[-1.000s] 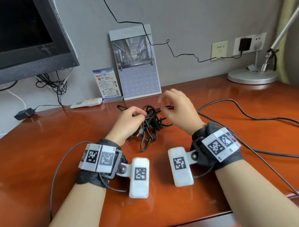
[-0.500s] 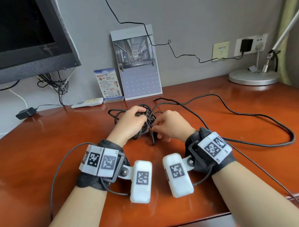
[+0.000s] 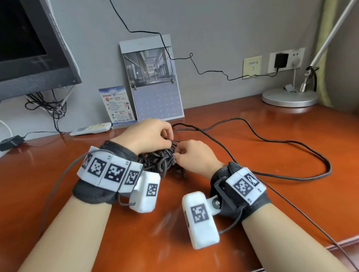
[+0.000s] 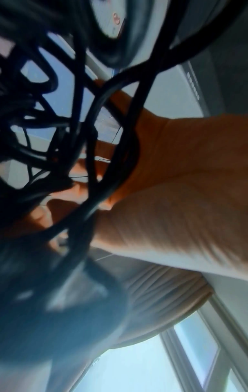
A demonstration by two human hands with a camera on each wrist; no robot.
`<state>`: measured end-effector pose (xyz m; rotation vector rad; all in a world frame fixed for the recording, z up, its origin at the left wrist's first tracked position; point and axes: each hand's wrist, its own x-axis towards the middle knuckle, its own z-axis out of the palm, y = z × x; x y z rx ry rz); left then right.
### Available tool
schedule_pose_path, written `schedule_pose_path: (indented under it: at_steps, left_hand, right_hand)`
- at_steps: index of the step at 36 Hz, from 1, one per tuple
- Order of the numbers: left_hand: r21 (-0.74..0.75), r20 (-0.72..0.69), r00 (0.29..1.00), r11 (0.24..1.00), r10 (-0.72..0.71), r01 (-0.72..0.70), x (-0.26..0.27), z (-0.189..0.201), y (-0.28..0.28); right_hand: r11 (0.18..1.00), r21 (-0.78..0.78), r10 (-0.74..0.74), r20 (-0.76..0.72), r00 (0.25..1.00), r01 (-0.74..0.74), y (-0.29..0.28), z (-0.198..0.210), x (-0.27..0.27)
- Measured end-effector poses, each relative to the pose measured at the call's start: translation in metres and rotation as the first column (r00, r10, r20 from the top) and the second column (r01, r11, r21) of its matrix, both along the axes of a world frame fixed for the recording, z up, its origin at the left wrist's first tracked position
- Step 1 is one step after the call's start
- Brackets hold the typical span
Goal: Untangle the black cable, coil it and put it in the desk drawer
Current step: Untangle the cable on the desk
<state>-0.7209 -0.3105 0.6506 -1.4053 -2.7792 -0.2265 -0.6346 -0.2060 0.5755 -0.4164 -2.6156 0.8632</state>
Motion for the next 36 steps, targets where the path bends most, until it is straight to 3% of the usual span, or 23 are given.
schedule_pose_path:
  at_steps: [7, 12, 19, 23, 30, 36]
  left_hand:
    - [0.055, 0.053, 0.999, 0.998, 0.006, -0.009, -0.004, -0.008, 0.008]
    - [0.038, 0.131, 0.991, 0.999, 0.015, -0.02, -0.007, -0.006, 0.005]
    - [0.165, 0.15, 0.989, 0.985, 0.014, -0.039, -0.01, -0.009, 0.005]
    - [0.268, 0.162, 0.986, 0.96, 0.035, -0.078, -0.011, -0.014, 0.01]
    - [0.432, 0.276, 0.96, 0.886, 0.049, -0.169, -0.01, -0.023, 0.014]
    - [0.514, 0.353, 0.932, 0.816, 0.081, -0.265, -0.005, -0.032, 0.006]
  right_hand:
    - [0.979, -0.194, 0.046, -0.072, 0.996, -0.059, 0.002, -0.002, -0.006]
    - [0.978, -0.192, 0.061, -0.1, 0.993, -0.08, -0.001, -0.003, -0.007]
    - [0.973, -0.221, 0.032, -0.186, 0.982, -0.073, -0.001, -0.004, -0.006]
    - [0.927, -0.371, -0.061, -0.285, 0.957, -0.052, -0.002, -0.003, -0.005]
    - [0.771, -0.633, -0.262, -0.421, 0.868, -0.074, -0.005, 0.005, -0.002]
    - [0.855, -0.515, -0.15, -0.365, 0.919, -0.065, 0.003, 0.005, 0.004]
